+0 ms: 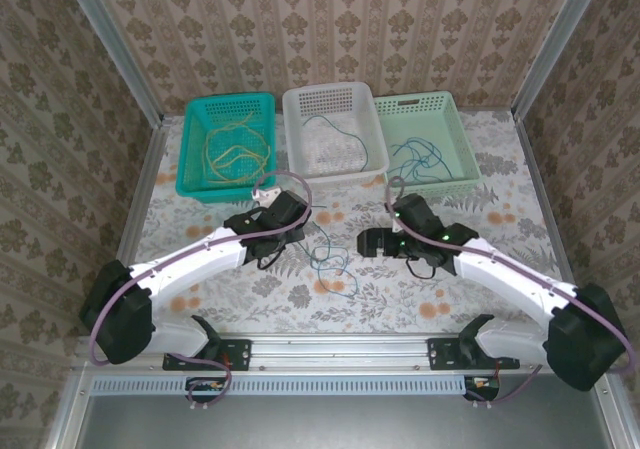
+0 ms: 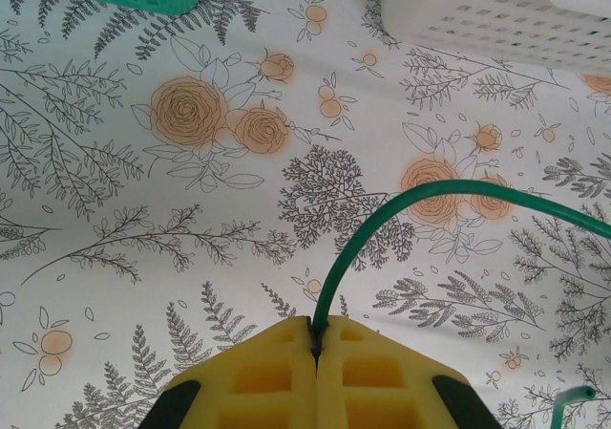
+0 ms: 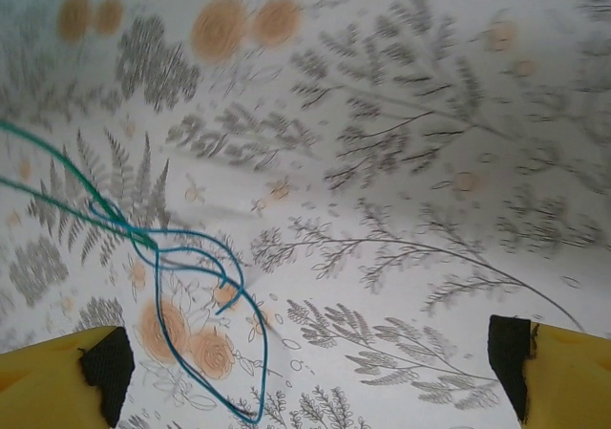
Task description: Untangle the cables
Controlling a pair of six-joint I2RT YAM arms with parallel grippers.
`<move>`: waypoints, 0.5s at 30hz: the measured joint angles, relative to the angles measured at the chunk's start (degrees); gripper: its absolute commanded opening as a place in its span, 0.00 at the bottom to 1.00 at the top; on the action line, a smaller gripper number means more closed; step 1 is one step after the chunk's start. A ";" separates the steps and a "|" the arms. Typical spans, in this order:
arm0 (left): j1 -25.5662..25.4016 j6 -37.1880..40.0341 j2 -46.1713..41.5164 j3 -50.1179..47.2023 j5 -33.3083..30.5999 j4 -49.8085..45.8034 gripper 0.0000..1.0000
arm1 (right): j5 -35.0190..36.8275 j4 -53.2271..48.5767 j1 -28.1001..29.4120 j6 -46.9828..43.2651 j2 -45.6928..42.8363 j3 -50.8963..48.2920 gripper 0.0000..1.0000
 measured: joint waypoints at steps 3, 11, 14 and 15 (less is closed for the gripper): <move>0.00 1.09 -0.02 0.00 0.09 0.15 0.00 | 0.00 1.68 2.19 -4.92 4.17 1.38 0.99; 1.79 3.41 -0.07 -0.02 4.42 1.90 0.00 | -2.71 4.48 3.26 -18.73 14.36 7.15 0.99; 3.21 3.89 -0.37 -0.20 6.19 2.93 0.00 | -4.28 5.25 3.72 -22.03 16.76 7.98 0.99; 3.63 4.07 -0.66 -0.28 6.82 3.15 0.00 | -4.66 5.60 3.89 -22.82 17.55 8.09 1.00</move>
